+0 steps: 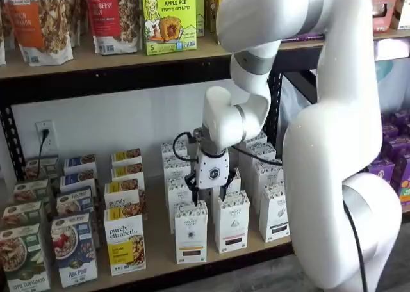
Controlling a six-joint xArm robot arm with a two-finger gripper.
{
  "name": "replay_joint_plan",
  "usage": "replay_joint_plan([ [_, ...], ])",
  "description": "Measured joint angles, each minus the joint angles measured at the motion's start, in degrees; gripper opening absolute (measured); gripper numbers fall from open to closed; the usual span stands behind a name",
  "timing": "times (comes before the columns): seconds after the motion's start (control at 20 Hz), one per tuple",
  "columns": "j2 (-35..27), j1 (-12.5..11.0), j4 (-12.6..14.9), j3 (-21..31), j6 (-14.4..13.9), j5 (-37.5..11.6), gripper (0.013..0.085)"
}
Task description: Pick up the white box with a yellow strip in the middle, on the bottom shelf, the fourth box from the left
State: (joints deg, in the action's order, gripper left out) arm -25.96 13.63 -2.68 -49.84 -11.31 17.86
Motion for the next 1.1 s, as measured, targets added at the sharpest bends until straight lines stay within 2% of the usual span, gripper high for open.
replay_joint_plan([
  [0.15,-2.8,0.03,1.37,-2.52,-1.29,-0.3,0.085],
  [0.45,-6.86,-0.36,2.09,-6.1,-1.57,-1.83,0.085],
  [0.65,-9.23,-0.8,1.97,-8.67,-1.0,-1.96,0.085],
  [0.9,-11.76,-1.04,-0.03,-11.8,1.16,-1.76,0.085],
  [1.1,-12.97,-1.13,-0.54,-13.65,1.73,-1.15,0.085],
])
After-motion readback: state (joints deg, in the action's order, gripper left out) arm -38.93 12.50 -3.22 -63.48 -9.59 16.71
